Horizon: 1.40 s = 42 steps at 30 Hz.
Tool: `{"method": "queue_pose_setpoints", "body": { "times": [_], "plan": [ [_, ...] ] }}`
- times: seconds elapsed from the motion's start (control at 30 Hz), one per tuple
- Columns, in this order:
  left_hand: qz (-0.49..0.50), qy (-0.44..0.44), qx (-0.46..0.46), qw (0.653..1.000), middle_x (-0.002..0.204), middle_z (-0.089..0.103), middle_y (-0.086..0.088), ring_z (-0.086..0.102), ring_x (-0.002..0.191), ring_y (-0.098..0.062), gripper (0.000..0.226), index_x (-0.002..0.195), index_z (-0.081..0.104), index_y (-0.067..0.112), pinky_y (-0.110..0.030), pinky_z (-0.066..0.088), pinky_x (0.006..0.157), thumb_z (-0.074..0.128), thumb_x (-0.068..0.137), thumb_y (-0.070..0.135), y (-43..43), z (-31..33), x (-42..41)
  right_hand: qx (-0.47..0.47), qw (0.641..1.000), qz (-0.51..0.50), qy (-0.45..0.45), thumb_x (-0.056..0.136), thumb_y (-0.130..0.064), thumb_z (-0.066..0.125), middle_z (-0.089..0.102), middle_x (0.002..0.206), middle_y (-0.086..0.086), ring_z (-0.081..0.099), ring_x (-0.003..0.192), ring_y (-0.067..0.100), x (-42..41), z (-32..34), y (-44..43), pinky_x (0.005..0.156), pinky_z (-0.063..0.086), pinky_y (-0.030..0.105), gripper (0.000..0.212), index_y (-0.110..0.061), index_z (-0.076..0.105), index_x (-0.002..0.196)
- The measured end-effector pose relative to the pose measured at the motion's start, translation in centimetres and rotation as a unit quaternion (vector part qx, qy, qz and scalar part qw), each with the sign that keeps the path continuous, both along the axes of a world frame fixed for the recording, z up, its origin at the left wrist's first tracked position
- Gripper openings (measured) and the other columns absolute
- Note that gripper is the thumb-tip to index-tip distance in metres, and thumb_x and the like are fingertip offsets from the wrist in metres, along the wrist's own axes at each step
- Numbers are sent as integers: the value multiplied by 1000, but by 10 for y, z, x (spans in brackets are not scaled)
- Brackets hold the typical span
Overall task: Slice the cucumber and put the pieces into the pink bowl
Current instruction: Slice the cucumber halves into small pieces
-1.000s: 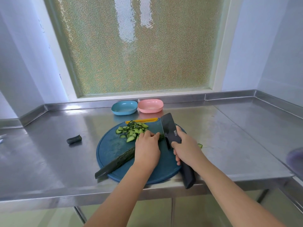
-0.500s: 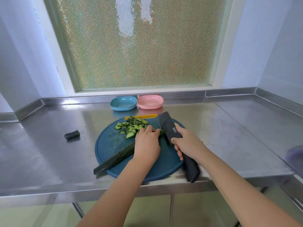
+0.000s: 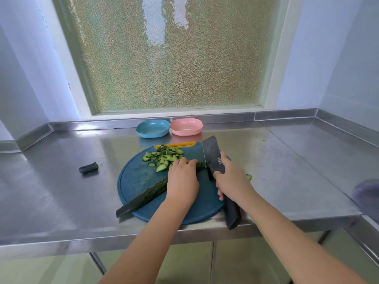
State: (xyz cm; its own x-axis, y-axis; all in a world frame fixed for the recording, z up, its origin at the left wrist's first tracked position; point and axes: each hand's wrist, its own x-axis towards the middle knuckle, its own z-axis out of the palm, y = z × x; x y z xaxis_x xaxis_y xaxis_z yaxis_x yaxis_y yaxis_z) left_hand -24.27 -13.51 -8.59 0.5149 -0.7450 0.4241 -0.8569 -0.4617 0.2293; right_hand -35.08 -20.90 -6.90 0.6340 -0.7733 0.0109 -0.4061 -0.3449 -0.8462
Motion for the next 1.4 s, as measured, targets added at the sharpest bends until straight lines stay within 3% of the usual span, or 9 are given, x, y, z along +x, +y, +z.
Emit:
{"method": "queue_pose_setpoints", "body": {
  "times": [0.13, 0.23, 1.0, 1.4],
  "plan": [
    [2, 3, -5, 1000, 119, 53, -5, 43, 112, -23, 43, 131, 47, 18, -30, 36, 95, 42, 90, 7, 0, 0, 0, 39, 998, 6, -50, 95, -6, 45, 54, 64, 1, 47, 37, 12, -7, 1, 1, 39, 44, 24, 70, -34, 15, 152],
    [0, -1, -8, 1000, 119, 53, -4, 44, 111, -23, 42, 131, 48, 19, -30, 35, 94, 41, 90, 7, 1, 0, 0, 34, 998, 15, -51, 95, -7, 45, 53, 59, 4, 47, 38, 13, -8, 2, 2, 39, 44, 23, 69, -35, 18, 152],
    [-6, 7, 7, 1000, 121, 51, -3, 43, 110, -24, 43, 132, 47, 21, -30, 36, 92, 42, 90, 7, 2, 3, 0, 27, 999, 46, -3, 93, -4, 45, 54, 61, 6, 49, 41, 14, -3, 4, -5, 41, 45, 24, 70, -31, 20, 152],
    [-6, 0, 10, 1000, 119, 52, -5, 42, 111, -23, 45, 134, 45, 20, -29, 35, 93, 42, 90, 9, 2, 1, 1, -32, 991, 64, 116, 90, -4, 41, 57, 72, 2, 53, 38, 12, 5, 16, -3, 40, 45, 23, 77, -33, 7, 153]
  ]
}}
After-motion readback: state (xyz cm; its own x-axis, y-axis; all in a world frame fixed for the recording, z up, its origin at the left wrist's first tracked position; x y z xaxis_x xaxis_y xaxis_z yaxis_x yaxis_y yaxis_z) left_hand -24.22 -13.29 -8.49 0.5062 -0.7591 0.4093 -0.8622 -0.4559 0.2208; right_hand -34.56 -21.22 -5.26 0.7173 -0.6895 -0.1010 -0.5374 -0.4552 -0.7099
